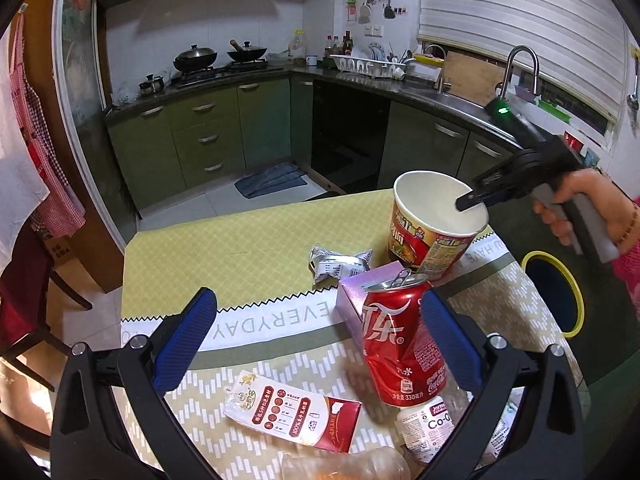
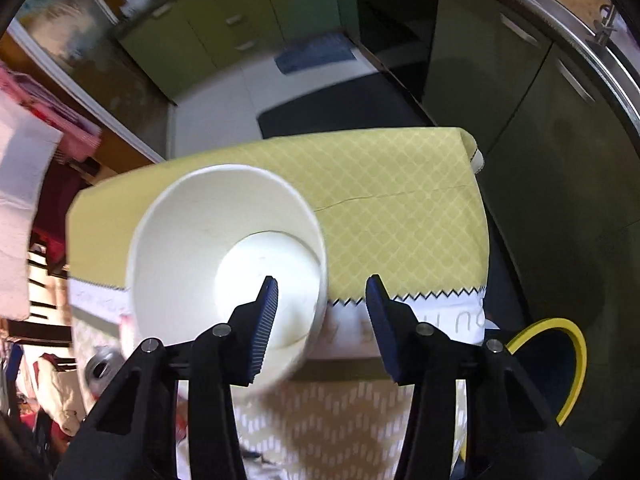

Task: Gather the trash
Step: 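Grasp the white-and-red paper noodle cup with the right gripper, then carry the paper cup over the yellow-rimmed bin and open the right gripper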

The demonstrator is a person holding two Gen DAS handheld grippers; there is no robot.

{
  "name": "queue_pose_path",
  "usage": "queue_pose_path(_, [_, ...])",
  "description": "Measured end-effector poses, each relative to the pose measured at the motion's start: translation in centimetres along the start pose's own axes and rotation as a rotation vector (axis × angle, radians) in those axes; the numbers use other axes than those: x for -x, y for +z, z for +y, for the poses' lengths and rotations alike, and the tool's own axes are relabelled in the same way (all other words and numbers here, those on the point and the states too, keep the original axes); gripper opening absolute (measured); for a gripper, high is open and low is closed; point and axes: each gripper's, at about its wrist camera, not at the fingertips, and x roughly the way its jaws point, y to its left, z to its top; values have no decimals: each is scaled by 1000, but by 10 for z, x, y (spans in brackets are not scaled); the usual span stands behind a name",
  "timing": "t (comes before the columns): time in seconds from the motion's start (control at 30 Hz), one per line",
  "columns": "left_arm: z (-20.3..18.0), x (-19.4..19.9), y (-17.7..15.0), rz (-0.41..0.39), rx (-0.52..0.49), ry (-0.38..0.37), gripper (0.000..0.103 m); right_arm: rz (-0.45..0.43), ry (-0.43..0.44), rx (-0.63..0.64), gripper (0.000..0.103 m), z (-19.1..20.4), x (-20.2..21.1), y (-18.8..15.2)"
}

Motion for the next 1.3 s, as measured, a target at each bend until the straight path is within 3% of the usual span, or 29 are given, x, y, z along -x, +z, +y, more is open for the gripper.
queue_pose_path(0.23, [-3,-3,-3,9,-19,-12,97,86,-70,1,7,11,-31,15])
queue_pose_path(0.4, [-3,-3,-3,6,-19,-12,97,63,-71,15,4,14,-25,17])
queue_pose_path(0.57, [-6,3,-4,-3,-29,-13,97,-1,-4,-13,4,-5,19,4])
queue_pose_path(0.67, [-10,11,-6,-16,-39,-17,97,-54,1,-60,4,-44,58,-19])
queue_pose_path(0.87, [-20,24,-10,-28,-47,-22,97,-94,-125,-249,4,-163,101,-100])
queue_pose_path(0.97, [-27,28,-12,-23,-51,-18,97,-72,-174,-366,4,-225,91,-140])
queue_pose_path(1.07, [-37,30,-12,-12,-60,-9,97,-37,-211,-412,5,-261,65,-158])
queue_pose_path(1.3, [-56,37,-15,-2,-81,20,97,84,-219,-423,5,-285,-42,-161])
